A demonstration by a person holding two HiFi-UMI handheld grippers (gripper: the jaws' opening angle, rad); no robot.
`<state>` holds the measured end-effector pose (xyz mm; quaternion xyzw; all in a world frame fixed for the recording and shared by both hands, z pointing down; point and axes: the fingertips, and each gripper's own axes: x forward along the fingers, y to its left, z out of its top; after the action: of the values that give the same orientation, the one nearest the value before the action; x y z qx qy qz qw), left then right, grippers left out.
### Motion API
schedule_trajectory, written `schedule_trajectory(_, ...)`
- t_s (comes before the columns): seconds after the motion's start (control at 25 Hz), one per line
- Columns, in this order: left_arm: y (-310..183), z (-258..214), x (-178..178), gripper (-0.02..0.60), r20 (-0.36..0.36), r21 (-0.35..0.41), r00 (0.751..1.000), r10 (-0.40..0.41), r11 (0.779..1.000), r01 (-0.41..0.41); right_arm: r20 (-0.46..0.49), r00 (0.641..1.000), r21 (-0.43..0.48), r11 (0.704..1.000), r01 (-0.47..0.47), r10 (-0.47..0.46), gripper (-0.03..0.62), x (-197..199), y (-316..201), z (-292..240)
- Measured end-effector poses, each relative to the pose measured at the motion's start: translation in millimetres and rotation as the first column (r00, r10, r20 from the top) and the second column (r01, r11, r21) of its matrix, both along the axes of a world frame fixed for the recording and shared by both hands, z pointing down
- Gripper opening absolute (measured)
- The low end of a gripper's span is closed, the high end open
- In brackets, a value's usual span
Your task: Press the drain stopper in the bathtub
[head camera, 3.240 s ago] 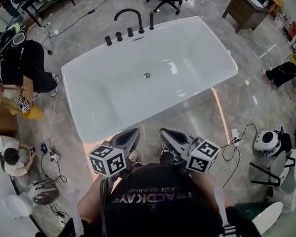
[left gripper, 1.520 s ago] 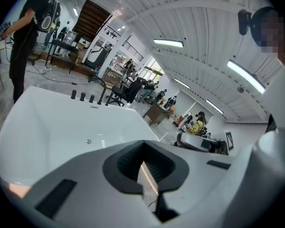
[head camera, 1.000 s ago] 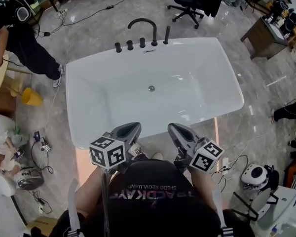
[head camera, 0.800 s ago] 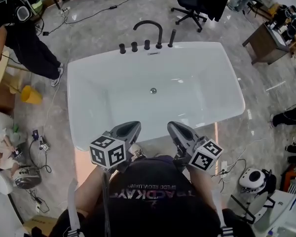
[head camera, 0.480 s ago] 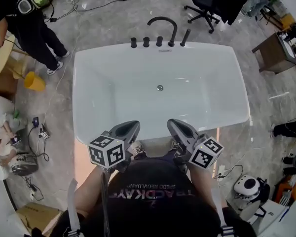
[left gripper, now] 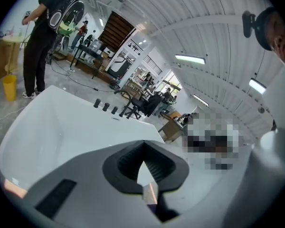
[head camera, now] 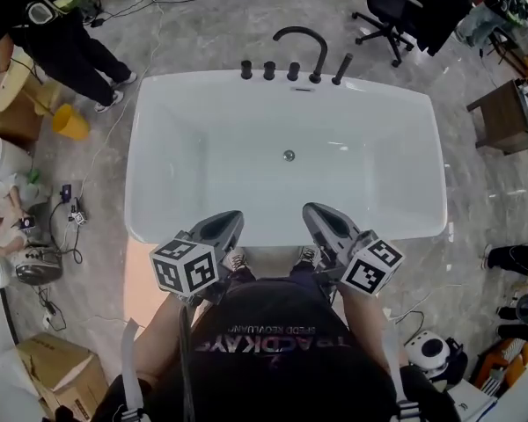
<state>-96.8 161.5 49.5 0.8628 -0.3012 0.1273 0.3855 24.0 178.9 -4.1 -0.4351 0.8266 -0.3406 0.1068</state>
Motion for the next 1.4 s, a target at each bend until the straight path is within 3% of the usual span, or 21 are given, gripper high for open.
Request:
schedule_trajectory(0.36, -1.7, -3.1, 70.7, 0.003, 0.026, 0.013, 0.999, 0.021, 1.0, -0.021, -0.019, 0.998, -0.01, 0.999, -0.053, 0.053, 0.015, 93.2, 1.1, 8.3)
schedule_trajectory(0.64, 2.8, 18.0, 107.2, 0.003, 0.067, -0.058, 0.997, 0.032, 0.998, -0.029, -0.005, 0.997, -0.061, 0.995, -0.08, 0.08, 0.015, 141.3, -3.2, 26.9)
schedule_trajectory(1.08, -10.6, 78.1, 131.3, 0.003, 0.118, -0.138, 0.99, 0.073, 0.989, -0.057, -0.048, 0.996, -0.17, 0.982, -0.084, 0.077, 0.015, 171.6, -40.2, 100.5)
schedule_trajectory(1.2, -30.5, 93.5, 123.3, 0.003, 0.16, -0.11, 0.981, 0.108, 0.99, -0.091, -0.075, 0.995, -0.2, 0.977, -0.073, 0.059, 0.015, 163.8, -61.9, 123.4)
schedule_trajectory(1.4, -35.0, 114.7, 111.5, 0.003, 0.256, -0.022, 0.946, 0.198, 0.98, -0.199, -0.184, 0.983, -0.223, 0.975, -0.015, -0.027, 0.015, 145.5, -76.8, 159.3)
